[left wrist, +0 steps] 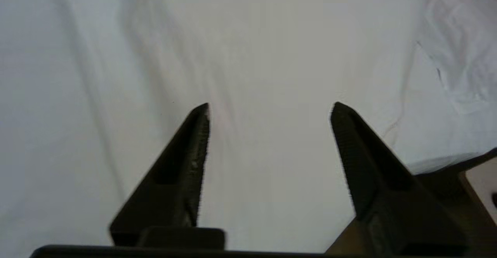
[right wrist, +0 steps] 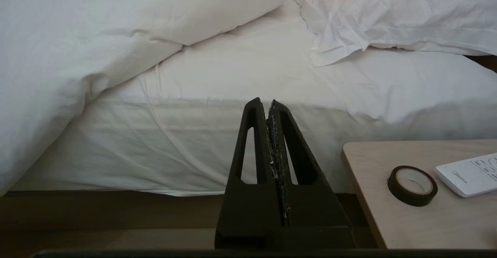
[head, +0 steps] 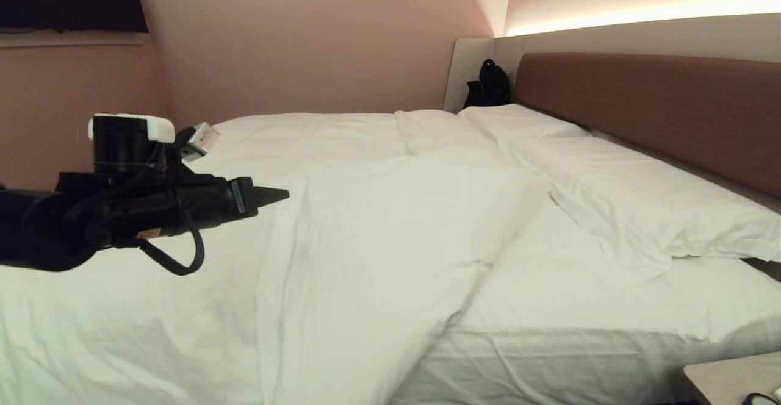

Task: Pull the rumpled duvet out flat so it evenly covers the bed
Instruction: Flatten the corners of the folded blanket

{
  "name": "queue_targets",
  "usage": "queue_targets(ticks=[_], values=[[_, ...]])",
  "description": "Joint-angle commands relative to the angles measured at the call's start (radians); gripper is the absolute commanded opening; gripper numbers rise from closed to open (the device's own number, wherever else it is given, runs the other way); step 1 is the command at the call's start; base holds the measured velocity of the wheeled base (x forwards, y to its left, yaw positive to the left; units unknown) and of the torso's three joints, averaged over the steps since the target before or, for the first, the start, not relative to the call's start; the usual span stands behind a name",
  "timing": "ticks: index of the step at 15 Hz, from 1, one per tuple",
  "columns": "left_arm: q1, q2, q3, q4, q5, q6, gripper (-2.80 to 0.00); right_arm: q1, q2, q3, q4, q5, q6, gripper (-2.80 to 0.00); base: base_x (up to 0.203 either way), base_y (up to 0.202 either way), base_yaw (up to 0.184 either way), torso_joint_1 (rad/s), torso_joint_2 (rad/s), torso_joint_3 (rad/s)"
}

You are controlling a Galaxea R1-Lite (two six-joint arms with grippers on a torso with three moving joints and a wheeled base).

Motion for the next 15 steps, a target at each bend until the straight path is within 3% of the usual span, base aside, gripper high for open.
queue_targets(ticks=[1, 4, 8, 12, 15], values=[[-0.004, 0.06, -0.073, -0.008, 0.001, -0.006, -2.8, 0.001, 0.001, 0.0, 0.0, 0.0, 0.0, -2.8, 0.0, 0.0, 0.0, 0.0, 0.0, 0.0], [-0.003, 0.163, -0.202, -0.008, 0.006, -0.027, -2.8, 0.001, 0.001, 0.0, 0.0, 0.0, 0.0, -2.8, 0.0, 0.0, 0.0, 0.0, 0.0, 0.0], [-0.003, 0.304, -0.385, 0.019, 0.009, -0.101, -2.8, 0.001, 0.001, 0.0, 0.0, 0.0, 0.0, -2.8, 0.0, 0.0, 0.0, 0.0, 0.0, 0.0], [-0.001, 0.5, -0.634, 0.126, 0.028, -0.149, -2.8, 0.001, 0.001, 0.0, 0.0, 0.0, 0.0, -2.8, 0.0, 0.0, 0.0, 0.0, 0.0, 0.0], [0.004, 0.592, -0.743, 0.207, 0.035, -0.153, -2.8, 0.001, 0.001, 0.0, 0.0, 0.0, 0.0, -2.8, 0.0, 0.0, 0.0, 0.0, 0.0, 0.0]])
